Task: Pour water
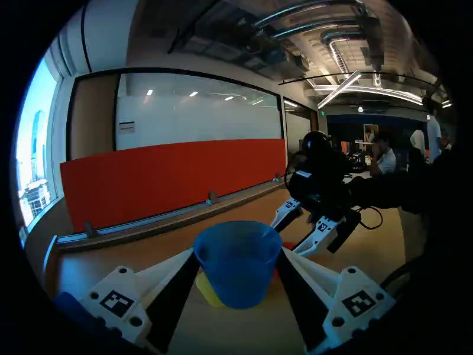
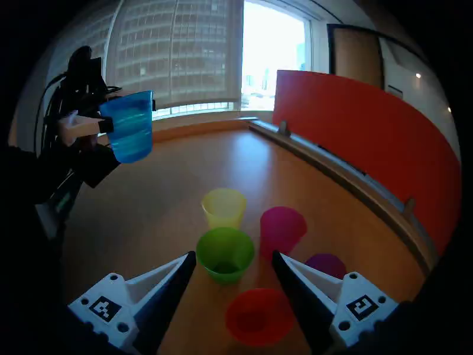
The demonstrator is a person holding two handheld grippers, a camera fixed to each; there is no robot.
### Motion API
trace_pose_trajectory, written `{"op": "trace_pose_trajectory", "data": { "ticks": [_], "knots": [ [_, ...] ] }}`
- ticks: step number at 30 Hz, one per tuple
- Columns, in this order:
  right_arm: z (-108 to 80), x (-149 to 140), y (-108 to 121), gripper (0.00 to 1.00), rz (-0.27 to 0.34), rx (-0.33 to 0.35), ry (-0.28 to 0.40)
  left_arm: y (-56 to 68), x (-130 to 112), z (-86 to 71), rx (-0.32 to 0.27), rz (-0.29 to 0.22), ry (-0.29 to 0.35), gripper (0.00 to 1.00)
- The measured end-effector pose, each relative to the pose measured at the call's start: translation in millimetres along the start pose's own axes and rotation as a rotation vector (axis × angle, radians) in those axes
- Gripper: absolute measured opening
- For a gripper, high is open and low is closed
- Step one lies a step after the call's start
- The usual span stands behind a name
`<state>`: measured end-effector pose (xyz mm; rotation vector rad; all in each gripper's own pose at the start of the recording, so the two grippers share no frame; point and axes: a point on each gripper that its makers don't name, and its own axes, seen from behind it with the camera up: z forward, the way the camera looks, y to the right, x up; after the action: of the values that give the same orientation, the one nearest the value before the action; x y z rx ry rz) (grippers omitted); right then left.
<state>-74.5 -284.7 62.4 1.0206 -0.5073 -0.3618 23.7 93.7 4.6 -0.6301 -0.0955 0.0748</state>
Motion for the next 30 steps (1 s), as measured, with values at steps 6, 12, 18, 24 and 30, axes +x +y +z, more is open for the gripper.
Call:
{"op": "trace_pose_trajectory", "data": {
  "ticks": [6,12,18,24,30],
  "knots": [
    [10.2,-7.9,-2.2,0.99,-0.005,0.008,-0.024,-3.1,1.3,-1.3,0.012,-0.006,0.011,0.86],
    [19.2,-13.3,-5.0,0.99,-0.007,0.019,-0.042,-3.8,1.6,-2.4,0.016,-0.006,0.013,0.86],
    [26.7,-16.2,-5.9,0.99,-0.006,0.025,-0.055,-3.8,3.0,-4.8,0.017,-0.004,0.016,0.86],
    [34.5,-17.4,-8.5,0.99,-0.002,0.038,-0.063,-3.8,1.0,-5.9,0.016,0.001,0.011,0.86],
    [43.1,-20.0,-10.5,0.99,-0.011,0.042,-0.078,-4.9,-1.7,-6.2,0.018,0.000,0.008,0.86]
  ]
}}
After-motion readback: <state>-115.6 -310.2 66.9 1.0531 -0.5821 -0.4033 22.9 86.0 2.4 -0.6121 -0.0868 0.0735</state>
